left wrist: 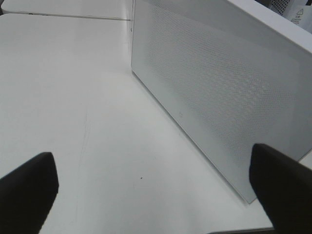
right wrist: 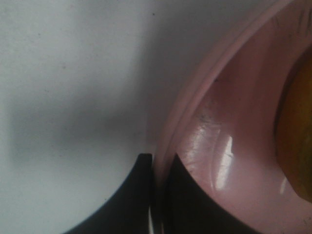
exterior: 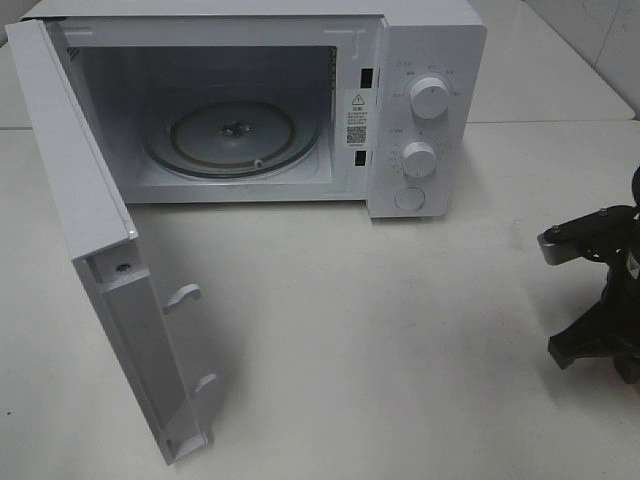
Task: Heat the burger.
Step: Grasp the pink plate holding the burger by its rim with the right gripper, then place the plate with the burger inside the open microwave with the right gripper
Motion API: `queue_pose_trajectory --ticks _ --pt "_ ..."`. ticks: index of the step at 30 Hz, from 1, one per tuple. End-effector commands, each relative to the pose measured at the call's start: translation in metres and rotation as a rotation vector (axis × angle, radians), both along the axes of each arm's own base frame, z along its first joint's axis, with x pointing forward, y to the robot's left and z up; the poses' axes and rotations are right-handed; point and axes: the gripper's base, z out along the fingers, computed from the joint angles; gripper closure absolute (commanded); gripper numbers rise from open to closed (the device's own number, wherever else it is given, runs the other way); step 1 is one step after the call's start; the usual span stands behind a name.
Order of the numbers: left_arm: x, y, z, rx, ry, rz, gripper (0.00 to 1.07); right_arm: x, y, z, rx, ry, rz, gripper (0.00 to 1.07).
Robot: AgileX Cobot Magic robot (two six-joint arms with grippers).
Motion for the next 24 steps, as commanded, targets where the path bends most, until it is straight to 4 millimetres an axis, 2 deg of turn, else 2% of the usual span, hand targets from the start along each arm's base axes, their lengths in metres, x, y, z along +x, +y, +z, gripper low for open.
queue_pose_trajectory --ticks 1,11,13,16,18,24 --pt "-0.003 0.0 0.0 0.0 -0.032 -0.008 0.07 -0.004 0.002 0.002 -0.049 0.008 0.005 1.07" --pt "-0.003 0.0 0.0 0.0 -0.032 -0.008 0.07 -0.01 0.014 0.013 -0.149 -0.01 0.061 1.07" --pt "-0.003 0.0 0.0 0.0 -0.032 -0.008 0.07 -0.014 0.018 0.025 -0.175 -0.042 0.092 1.07" --pt "-0.003 0.0 0.0 0.0 -0.032 -0.008 0.07 -0.015 0.018 0.028 -0.183 -0.046 0.096 1.07" --pt "-0.003 0.0 0.0 0.0 -0.032 -0.008 0.07 -0.021 0.022 0.036 -0.206 -0.06 0.109 1.07" --pt "-0.003 0.0 0.0 0.0 -0.032 -0.008 0.07 -0.036 0.024 0.042 -0.208 -0.072 0.125 1.07"
